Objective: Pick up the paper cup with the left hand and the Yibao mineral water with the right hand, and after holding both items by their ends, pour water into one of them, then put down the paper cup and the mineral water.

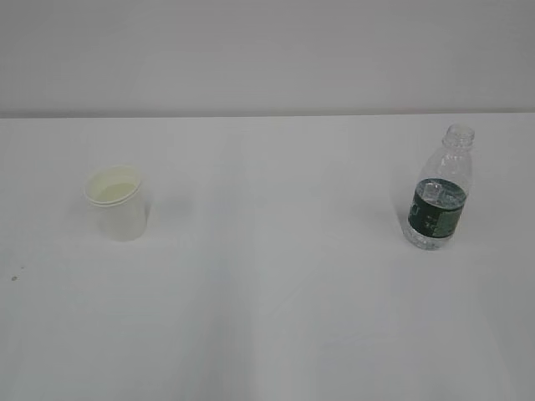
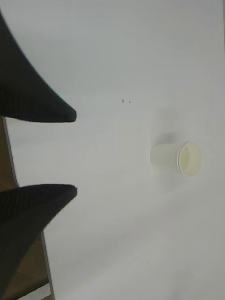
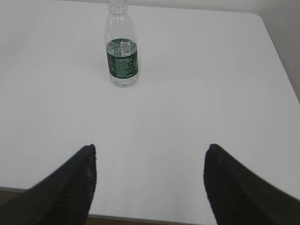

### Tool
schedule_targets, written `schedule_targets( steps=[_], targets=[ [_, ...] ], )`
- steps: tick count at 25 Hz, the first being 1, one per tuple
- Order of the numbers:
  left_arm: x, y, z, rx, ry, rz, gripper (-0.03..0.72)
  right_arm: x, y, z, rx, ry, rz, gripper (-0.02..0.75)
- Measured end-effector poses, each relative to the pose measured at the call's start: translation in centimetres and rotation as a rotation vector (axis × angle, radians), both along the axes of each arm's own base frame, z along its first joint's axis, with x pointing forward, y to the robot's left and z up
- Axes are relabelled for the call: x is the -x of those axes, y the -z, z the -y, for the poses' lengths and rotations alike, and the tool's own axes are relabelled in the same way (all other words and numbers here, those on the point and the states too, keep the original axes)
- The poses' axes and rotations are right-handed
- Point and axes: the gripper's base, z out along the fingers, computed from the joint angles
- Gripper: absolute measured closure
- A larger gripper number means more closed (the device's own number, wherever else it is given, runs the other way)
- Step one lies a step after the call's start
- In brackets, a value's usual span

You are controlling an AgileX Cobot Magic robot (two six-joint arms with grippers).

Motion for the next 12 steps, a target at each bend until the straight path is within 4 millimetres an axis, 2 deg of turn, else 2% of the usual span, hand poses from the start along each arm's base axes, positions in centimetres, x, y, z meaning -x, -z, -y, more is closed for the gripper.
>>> schedule_targets(
  steps=[12],
  targets=[
    [0.01,0.01,0.03,0.003,0.003,-0.001,0.370,0.00,0.00,0.00,0.000,0.000,0.000,0.198]
  ],
)
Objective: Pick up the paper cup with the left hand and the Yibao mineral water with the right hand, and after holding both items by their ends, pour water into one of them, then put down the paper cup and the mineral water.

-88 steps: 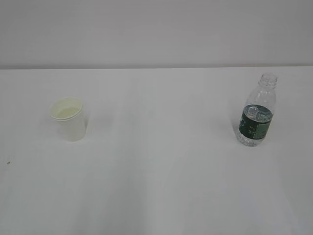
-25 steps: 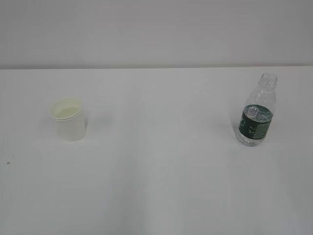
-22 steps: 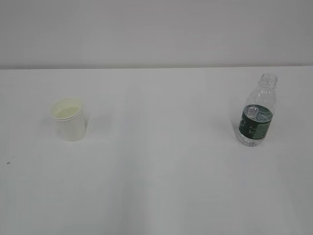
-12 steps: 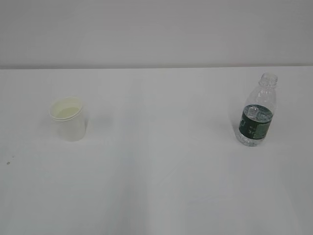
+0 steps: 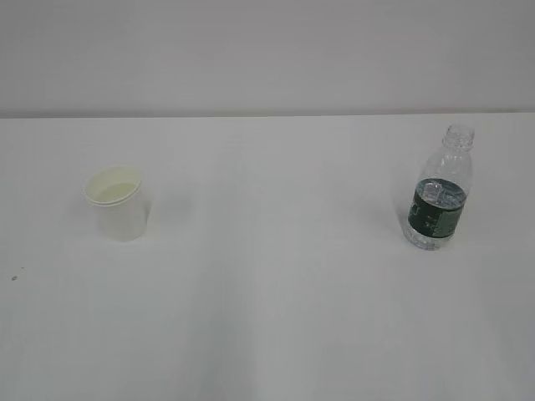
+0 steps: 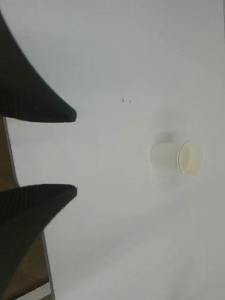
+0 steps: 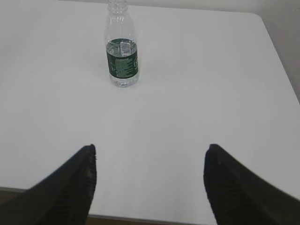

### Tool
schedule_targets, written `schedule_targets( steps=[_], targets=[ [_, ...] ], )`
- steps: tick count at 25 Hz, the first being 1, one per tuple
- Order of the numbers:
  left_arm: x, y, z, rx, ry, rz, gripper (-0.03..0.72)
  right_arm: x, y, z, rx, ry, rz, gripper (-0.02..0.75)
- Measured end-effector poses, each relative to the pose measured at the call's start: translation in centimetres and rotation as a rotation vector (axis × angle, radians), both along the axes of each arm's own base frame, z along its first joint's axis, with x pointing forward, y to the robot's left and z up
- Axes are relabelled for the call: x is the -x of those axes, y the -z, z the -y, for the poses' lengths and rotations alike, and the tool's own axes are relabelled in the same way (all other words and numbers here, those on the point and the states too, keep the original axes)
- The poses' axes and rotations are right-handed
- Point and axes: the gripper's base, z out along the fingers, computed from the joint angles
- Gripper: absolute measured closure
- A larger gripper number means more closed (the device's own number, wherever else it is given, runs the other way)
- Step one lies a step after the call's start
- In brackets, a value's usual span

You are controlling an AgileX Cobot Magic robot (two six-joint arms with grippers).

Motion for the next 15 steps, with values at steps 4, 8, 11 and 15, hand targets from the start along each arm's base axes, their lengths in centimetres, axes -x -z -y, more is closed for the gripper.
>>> schedule_targets(
  steps=[4,8,11,15],
  targets=[
    [0.00,0.00,0.00,0.000,0.000,0.000,0.370,0.01,0.02,0.00,0.000,0.000,-0.002,0.198],
    [0.00,0.00,0.00,0.000,0.000,0.000,0.370,0.01,0.02,0.00,0.000,0.000,-0.002,0.198],
    [0.00,0.00,0.00,0.000,0.000,0.000,0.370,0.01,0.02,0.00,0.000,0.000,-0.002,0.198],
    [0.00,0.01,0.01,0.001,0.001,-0.001,0.370,0.01,0.02,0.00,0.000,0.000,-0.002,0.198]
  ],
)
